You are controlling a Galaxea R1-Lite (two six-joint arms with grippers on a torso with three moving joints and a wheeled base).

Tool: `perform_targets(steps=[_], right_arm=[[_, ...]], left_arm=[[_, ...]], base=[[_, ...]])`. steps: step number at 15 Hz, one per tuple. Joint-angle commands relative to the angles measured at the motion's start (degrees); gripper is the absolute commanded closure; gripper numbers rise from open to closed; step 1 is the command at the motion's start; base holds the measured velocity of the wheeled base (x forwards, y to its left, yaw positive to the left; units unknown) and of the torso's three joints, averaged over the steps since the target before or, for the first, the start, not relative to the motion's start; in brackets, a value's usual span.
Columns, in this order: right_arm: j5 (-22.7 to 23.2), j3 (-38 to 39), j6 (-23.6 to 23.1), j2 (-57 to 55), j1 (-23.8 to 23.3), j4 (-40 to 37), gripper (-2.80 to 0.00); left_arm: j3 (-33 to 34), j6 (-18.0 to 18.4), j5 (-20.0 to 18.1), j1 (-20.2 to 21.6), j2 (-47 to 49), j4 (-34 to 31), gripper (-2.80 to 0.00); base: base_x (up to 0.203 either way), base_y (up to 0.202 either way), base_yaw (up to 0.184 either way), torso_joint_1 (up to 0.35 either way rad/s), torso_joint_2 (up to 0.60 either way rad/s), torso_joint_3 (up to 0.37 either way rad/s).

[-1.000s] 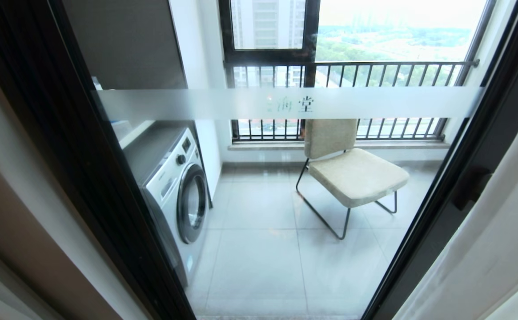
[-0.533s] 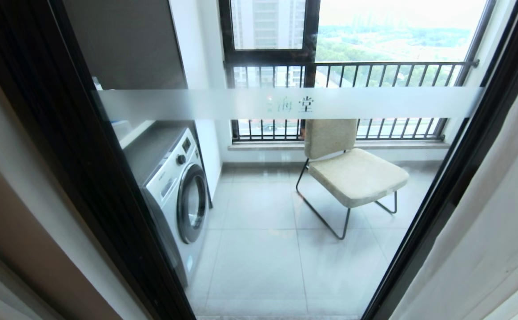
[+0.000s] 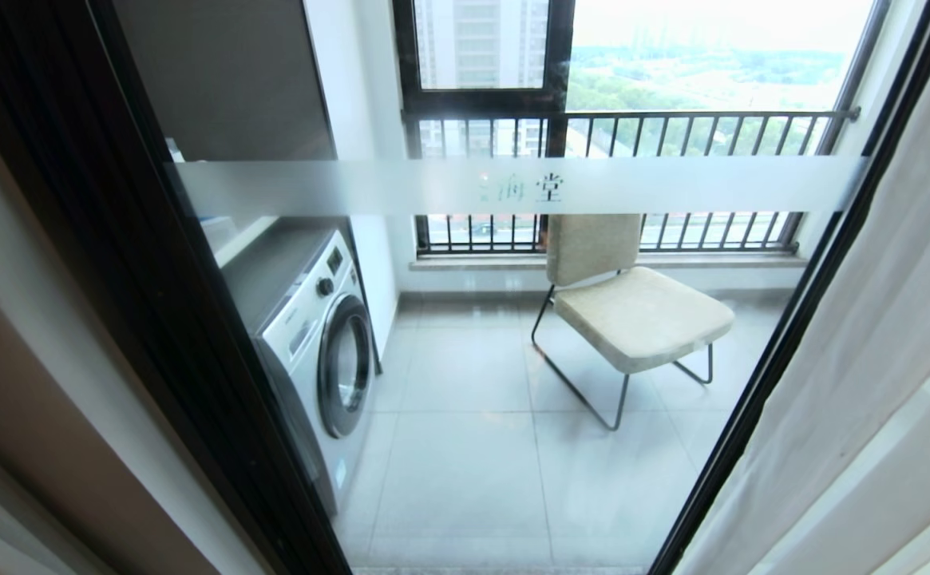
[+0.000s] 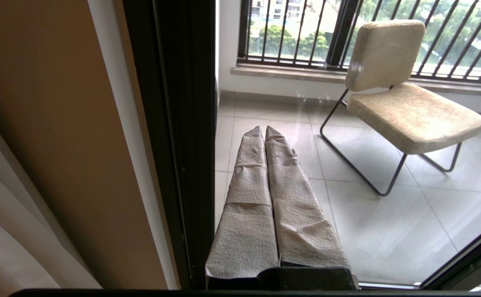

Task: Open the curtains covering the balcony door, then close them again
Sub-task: Close the inner curtains on both sides

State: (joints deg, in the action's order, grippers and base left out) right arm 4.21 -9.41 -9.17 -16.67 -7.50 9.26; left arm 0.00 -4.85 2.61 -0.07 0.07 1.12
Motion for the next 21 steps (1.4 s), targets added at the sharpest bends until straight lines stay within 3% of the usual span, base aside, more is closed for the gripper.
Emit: perform_targets(steps=[1, 5, 12, 14, 21], right_arm=[[0.02, 2.84, 0.08, 0.41, 0.03, 1.91, 0.0], [-1.46, 9.41, 0.29, 0.51, 3.15, 9.13, 0.0], [-1.92, 9.41, 1.96, 0.68, 3.52, -6.01, 0.0], [-1.92, 9.41, 2.12, 1.97, 5.5, -9.52, 0.0], [-1.72, 9.41, 2.44, 15.1, 7.31, -9.52, 0.0]], left_arm=[[0.0, -0.07, 0.03, -0.01, 0.01, 0.02, 0.0], [0.0, -0.07, 0.03, -0.01, 0.01, 0.02, 0.0], [0.0, -0.07, 0.03, -0.01, 0.01, 0.02, 0.0], [0.0, -0.07, 0.03, -0.01, 0.01, 0.02, 0.0], [0.0, -0.07, 0.03, -0.01, 0.01, 0.02, 0.0]], base=[[0.0, 0.0, 0.0, 0.0, 0.0, 0.0], [0.0, 0.0, 0.0, 0.0, 0.0, 0.0], [0.0, 0.0, 0.0, 0.0, 0.0, 0.0], [0.0, 0.0, 0.0, 0.0, 0.0, 0.0], [0.0, 0.0, 0.0, 0.0, 0.0, 0.0]])
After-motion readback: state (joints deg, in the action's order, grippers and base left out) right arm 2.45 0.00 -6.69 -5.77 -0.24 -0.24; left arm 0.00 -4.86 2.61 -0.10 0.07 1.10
